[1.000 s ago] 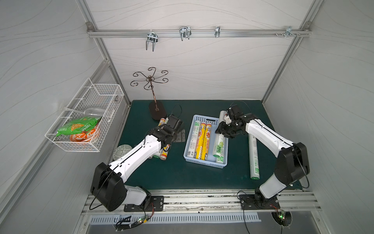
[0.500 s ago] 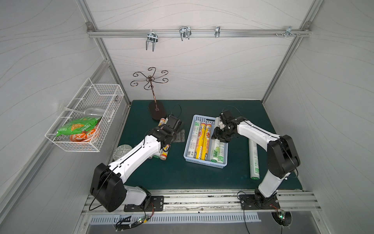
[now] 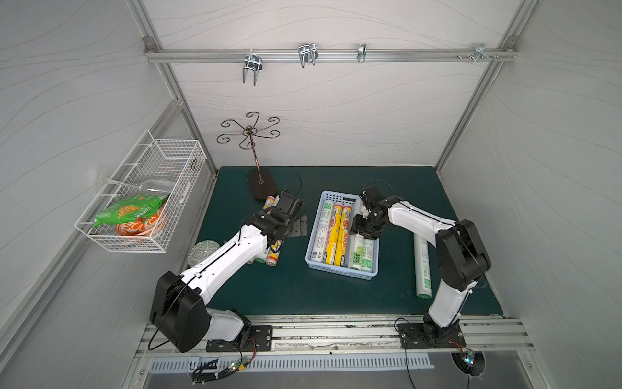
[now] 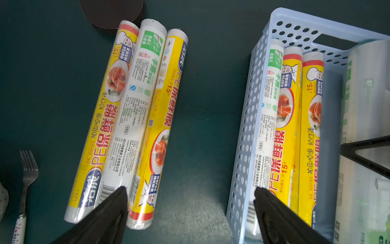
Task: Put the plastic wrap into the basket
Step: Place the plastic wrap in the basket.
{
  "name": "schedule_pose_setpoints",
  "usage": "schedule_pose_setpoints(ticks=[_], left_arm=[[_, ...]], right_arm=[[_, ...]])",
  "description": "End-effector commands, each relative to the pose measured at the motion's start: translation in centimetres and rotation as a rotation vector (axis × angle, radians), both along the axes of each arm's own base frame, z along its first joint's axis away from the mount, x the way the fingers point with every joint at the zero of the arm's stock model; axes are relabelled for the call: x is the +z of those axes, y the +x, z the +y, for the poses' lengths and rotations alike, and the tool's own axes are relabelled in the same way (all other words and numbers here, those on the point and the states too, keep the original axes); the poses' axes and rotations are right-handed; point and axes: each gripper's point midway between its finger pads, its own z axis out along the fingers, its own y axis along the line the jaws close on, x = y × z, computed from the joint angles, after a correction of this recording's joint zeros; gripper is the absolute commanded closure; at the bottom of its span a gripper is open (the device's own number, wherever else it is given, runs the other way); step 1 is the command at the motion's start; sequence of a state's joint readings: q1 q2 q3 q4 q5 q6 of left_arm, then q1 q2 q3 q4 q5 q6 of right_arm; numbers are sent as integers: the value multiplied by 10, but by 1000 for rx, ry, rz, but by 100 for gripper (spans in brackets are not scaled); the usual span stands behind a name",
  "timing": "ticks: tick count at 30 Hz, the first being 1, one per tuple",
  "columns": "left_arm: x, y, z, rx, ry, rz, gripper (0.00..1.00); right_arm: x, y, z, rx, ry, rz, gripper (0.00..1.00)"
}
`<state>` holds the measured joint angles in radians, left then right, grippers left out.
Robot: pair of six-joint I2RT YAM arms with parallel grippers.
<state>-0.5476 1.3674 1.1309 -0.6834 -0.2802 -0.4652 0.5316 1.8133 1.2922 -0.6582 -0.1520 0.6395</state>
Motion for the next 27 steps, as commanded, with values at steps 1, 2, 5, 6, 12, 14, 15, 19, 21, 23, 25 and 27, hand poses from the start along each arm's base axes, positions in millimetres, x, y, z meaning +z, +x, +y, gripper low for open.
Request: schedule_pose_setpoints(ticks=[1,2,5,6,12,14,15,19,21,23,25,27], left_arm=[[9,4,1,5,-10,-26,4],[10,4,0,3,-12,-26,4],[16,5,0,3,-20,-42,4],[18,5,0,2,-22,-46,4],[19,4,1,7,-25,-51,4],[17,4,1,8,-27,-47,4],[17,4,1,9,-27,-47,4],[15,4,0,7,-27,-43,4],[15,4,0,7,-29,-43,4],[15,4,0,6,-30,-42,4],[14,4,0,7,-29,-40,4],[14,4,-1,5,-32,-39,4]], right_arm=[[2,4,6,7,2,-18,63],[1,4,6,8,1,-15,63],[-1,4,7,10,-2,-11,62],[-2,4,7,11,-4,-11,62],[-3,3,7,12,-5,-2,56],[1,3,7,17,-4,-6,52],[3,3,7,20,-3,-9,51],[16,6,2,45,-35,-40,47],[21,6,-2,51,-55,-48,44],[26,7,-5,51,-59,-60,42],[30,7,-5,52,-55,-70,41],[30,6,-5,52,-50,-63,40]])
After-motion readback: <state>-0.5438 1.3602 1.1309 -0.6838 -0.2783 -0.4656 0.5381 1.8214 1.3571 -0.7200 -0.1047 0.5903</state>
